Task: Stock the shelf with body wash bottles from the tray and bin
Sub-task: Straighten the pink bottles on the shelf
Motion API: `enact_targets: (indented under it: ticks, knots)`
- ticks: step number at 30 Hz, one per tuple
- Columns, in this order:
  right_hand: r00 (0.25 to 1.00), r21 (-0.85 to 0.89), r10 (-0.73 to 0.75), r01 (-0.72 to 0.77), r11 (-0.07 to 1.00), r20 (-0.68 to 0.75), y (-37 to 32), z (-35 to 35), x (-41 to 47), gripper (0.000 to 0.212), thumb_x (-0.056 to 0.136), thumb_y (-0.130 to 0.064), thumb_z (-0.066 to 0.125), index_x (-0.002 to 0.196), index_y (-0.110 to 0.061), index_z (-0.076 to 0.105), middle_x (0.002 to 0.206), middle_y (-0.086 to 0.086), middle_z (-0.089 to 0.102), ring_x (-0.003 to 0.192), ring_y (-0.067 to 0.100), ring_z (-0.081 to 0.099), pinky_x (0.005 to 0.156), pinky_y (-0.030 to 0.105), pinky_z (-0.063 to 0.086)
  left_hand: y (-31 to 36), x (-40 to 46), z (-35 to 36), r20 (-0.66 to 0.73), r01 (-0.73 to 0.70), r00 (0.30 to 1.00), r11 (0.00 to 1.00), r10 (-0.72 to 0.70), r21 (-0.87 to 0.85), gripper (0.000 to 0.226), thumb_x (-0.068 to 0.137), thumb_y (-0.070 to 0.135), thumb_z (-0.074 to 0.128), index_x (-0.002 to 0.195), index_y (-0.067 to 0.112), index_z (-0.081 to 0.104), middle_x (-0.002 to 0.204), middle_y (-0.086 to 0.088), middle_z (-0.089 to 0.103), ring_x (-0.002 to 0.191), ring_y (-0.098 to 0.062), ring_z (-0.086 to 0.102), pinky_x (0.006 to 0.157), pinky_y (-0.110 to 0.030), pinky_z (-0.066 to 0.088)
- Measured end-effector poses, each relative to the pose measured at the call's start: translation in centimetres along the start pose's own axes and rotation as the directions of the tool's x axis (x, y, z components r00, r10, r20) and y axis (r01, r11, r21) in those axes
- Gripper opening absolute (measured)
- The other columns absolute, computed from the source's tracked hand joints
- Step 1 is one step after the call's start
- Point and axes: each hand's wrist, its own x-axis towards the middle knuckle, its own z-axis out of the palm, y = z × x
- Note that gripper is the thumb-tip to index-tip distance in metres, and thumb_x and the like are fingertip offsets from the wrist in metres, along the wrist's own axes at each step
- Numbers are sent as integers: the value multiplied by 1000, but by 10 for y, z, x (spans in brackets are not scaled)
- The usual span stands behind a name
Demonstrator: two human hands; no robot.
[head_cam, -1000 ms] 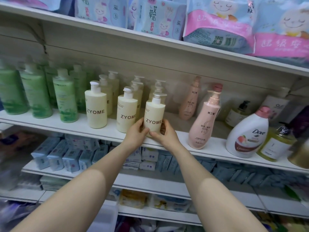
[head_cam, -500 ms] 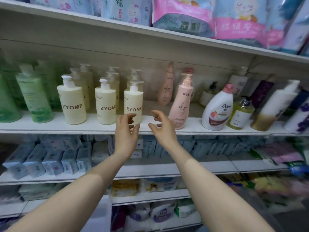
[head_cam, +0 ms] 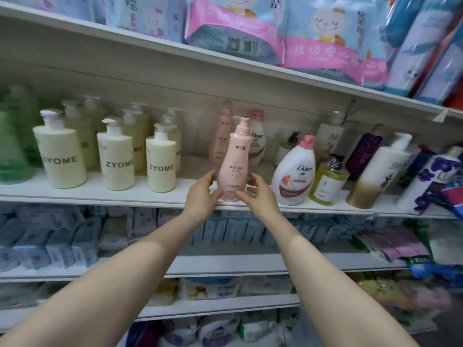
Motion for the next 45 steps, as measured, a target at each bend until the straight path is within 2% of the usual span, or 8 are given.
enact_targets:
  ticks: [4, 8, 11, 23, 27, 32, 42, 45]
  knots:
    - [992, 50, -33, 27, 998, 122, 9, 6, 14, 64, 84, -17, 77, 140, -15, 46, 135, 2, 61, 115, 12, 60, 90, 20, 47, -8, 7, 5, 20, 44, 999, 999, -44, -9, 49, 86, 20, 70, 133, 18, 54, 123, 1, 66, 111, -15, 62, 98, -35, 50]
    - [980, 109, -51, 31, 994, 192, 14, 10, 30, 67, 83, -15, 79, 141, -13, 46, 136, 3, 60, 119, 15, 59, 101, 29, 49, -13, 14, 2, 5, 73, 997, 997, -73, -31, 49, 83, 20, 74, 128, 19, 57, 114, 3, 69, 100, -12, 66, 94, -35, 53]
    - [969, 128, -78, 49, 991, 234, 13, 15, 42, 69, 83, -13, 79, 143, -13, 45, 137, 3, 60, 122, 16, 59, 105, 33, 48, -16, 17, -2, -19, 75, 997, 997, -75, 3, 50, 84, 21, 73, 130, 18, 54, 118, 2, 68, 102, -11, 64, 93, -32, 53]
    - [940, 221, -127, 57, 974, 316, 3, 43, 67, 65, 82, -4, 77, 139, -11, 47, 132, 6, 62, 118, 17, 61, 103, 32, 50, -33, 24, -11, -147, 14, 989, 994, 1, 104, 49, 85, 12, 67, 131, 20, 51, 123, 0, 64, 111, -15, 60, 97, -41, 51]
    - [933, 261, -120, 29, 965, 338, 4, 47, 71, 63, 83, -3, 76, 139, -8, 47, 128, 5, 64, 116, 13, 62, 95, 21, 52, -38, 25, -14, -171, 36, 985, 997, -24, 65, 53, 86, 8, 65, 135, 16, 46, 127, -4, 62, 115, -17, 59, 101, -41, 49]
    - [930, 315, -94, -25, 949, 356, 7, 46, 72, 63, 80, -5, 80, 135, -12, 50, 124, 1, 67, 111, 6, 64, 89, 17, 53, -43, 25, -15, -140, 54, 989, 996, -45, 65, 55, 88, 9, 65, 136, 15, 41, 128, -6, 61, 114, -18, 60, 100, -41, 49]
    - [925, 357, -141, 6, 934, 353, 16, 49, 75, 60, 83, 1, 75, 136, -11, 50, 118, -4, 66, 105, -1, 62, 87, 13, 52, -47, 25, -11, -159, 58, 986, 993, -41, 106, 57, 88, 16, 67, 140, 17, 43, 128, -3, 63, 114, -15, 61, 100, -39, 49]
    - [921, 361, -150, 11, 933, 360, 15, 49, 76, 59, 83, 0, 75, 135, -12, 50, 119, -3, 65, 108, 5, 63, 90, 16, 51, -45, 24, -9, -188, 63, 982, 987, -34, 148, 57, 88, 20, 67, 140, 20, 44, 128, -1, 63, 113, -15, 61, 100, -38, 50]
